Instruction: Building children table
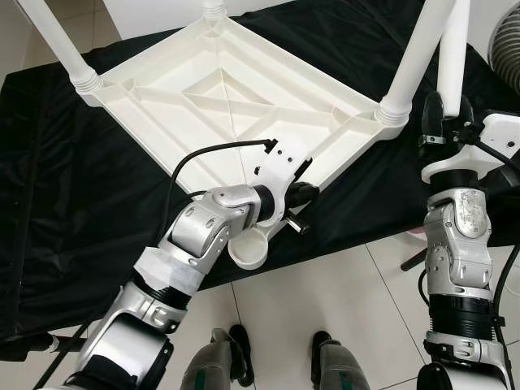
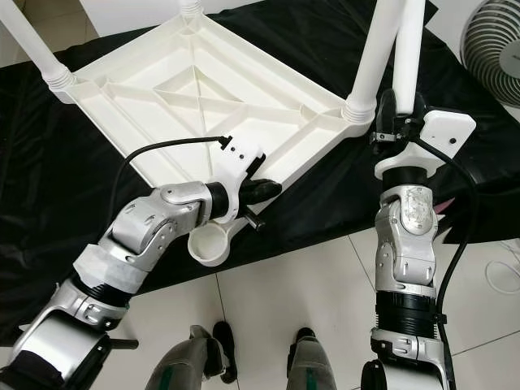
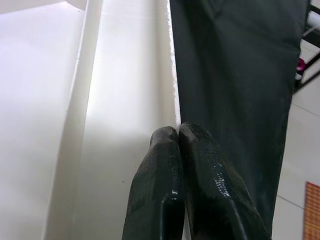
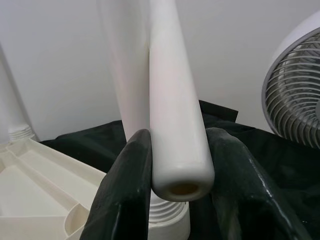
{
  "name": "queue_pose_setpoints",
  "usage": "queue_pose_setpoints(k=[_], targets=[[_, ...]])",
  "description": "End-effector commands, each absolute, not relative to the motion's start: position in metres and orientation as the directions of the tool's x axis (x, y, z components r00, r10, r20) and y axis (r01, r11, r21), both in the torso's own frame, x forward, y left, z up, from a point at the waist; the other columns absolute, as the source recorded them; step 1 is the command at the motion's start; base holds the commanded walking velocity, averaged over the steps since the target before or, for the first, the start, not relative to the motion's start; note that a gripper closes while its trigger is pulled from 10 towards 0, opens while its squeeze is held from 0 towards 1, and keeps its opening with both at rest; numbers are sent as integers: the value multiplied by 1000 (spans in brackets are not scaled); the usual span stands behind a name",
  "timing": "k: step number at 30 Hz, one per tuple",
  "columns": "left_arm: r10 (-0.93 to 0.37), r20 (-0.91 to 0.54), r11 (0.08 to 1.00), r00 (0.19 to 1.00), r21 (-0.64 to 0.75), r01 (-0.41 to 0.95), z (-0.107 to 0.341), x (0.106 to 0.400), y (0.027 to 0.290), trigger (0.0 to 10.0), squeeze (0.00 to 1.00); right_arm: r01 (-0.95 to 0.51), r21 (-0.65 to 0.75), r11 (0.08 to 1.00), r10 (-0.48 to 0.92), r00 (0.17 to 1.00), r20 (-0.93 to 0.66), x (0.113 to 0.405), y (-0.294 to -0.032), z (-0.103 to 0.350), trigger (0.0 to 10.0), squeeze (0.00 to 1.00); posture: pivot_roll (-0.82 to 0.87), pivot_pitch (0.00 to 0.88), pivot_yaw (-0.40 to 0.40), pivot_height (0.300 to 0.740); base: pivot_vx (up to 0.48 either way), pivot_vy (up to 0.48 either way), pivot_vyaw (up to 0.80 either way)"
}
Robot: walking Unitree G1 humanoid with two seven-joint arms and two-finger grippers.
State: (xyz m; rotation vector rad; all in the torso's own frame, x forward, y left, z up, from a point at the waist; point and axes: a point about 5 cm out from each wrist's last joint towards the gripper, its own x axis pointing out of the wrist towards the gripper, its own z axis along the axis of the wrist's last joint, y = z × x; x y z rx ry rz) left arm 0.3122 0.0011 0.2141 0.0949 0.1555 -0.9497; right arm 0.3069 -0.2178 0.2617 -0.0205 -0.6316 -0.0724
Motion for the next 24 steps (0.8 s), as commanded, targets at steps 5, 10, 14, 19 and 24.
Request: queue_pose_setpoints(k=[5, 10, 14, 19, 24], targets=[[-889, -130, 437, 439, 51, 898, 219, 294, 0, 10000, 1000, 39, -11, 999, -23, 771, 636, 303, -207, 272, 10000, 0, -103, 236, 156, 740, 0, 0, 0], [-932, -96, 341, 349, 88, 936, 226, 284, 5, 10000, 1000, 25, -20, 999, -6, 749, 662, 302, -203, 279, 10000, 0, -103, 236, 156, 740, 0, 0, 0], [-964, -63, 249, 260, 142, 958, 243, 276, 18, 10000, 0, -9, -48, 999, 40, 703, 710, 302, -193, 294, 10000, 0, -96, 226, 162, 740, 0, 0, 0], [-964, -35, 258, 265, 131, 957, 252, 281, 25, 10000, 0, -29, -76, 997, 76, 666, 742, 301, -186, 305, 10000, 0, -87, 225, 164, 740, 0, 0, 0], [-944, -15, 323, 329, 140, 936, 259, 290, 39, 10000, 0, -64, -105, 992, 122, 576, 808, 296, -174, 331, 10000, 0, -88, 225, 167, 740, 0, 0, 0]])
